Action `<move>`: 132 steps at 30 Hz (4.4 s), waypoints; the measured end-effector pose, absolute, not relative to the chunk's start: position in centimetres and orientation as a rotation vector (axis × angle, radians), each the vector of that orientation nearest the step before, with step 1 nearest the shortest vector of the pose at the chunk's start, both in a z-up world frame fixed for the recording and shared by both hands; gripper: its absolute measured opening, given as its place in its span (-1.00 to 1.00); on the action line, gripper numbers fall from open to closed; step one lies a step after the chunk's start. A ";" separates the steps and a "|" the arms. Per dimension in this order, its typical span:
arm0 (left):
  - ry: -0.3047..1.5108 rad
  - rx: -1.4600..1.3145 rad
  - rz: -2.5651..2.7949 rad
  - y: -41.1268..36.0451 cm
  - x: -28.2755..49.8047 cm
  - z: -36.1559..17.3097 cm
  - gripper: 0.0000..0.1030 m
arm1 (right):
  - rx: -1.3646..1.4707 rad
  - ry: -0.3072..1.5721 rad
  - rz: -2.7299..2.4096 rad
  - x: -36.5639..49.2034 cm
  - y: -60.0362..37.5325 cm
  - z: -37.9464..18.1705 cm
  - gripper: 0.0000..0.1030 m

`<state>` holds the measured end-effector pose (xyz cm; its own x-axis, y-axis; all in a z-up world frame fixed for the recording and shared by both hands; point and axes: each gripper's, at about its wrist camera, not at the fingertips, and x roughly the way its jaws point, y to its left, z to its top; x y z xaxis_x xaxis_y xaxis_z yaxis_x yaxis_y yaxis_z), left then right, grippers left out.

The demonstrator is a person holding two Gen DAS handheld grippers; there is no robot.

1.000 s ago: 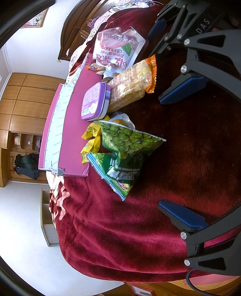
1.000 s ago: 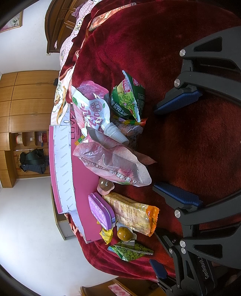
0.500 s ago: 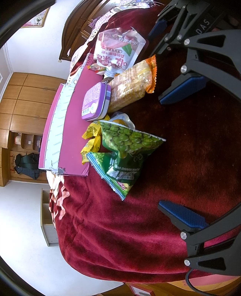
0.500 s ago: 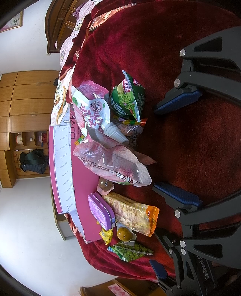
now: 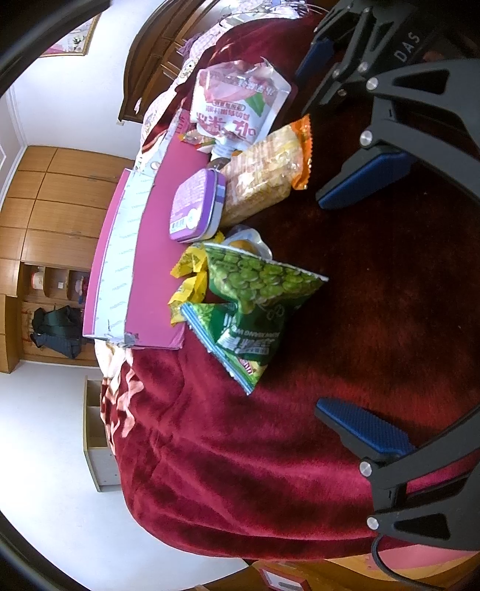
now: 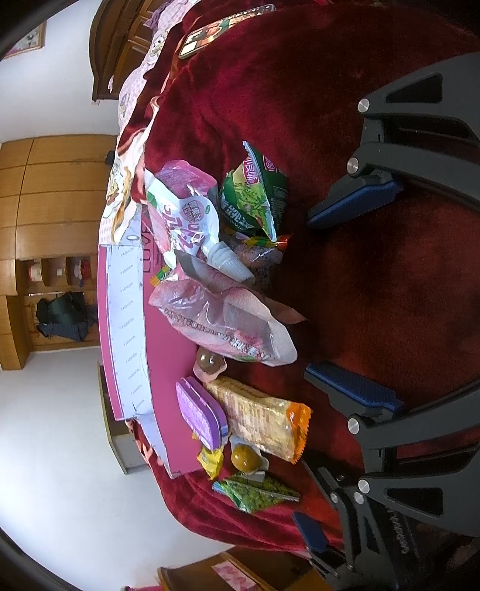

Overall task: Organize snacks
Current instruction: 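Grasp the green pea snack bag with the left tool while the right tool grasps the orange-wrapped biscuit bar, then carry the pea bag and biscuit bar over the pink box with both tools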

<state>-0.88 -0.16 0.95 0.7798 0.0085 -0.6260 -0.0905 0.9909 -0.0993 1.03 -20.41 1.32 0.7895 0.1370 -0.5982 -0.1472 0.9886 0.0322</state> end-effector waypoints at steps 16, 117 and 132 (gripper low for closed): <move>0.595 -0.079 0.021 0.8 -1.7 3.7 0.74 | 0.027 0.623 0.333 -0.8 -20.1 3.2 0.38; 0.514 -0.111 -0.154 0.1 5.6 11.1 -0.17 | 0.021 0.434 0.336 4.5 -21.2 10.9 -0.27; 0.535 -0.062 -0.129 -0.4 13.1 10.6 -0.16 | 0.071 0.530 0.275 14.4 -23.2 10.2 -0.27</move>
<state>13.09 -0.41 10.64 0.8522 -0.1390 -0.5044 0.1066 0.9900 -0.0928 14.40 -23.18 10.25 0.8270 0.2768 -0.4893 -0.2401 0.9609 0.1379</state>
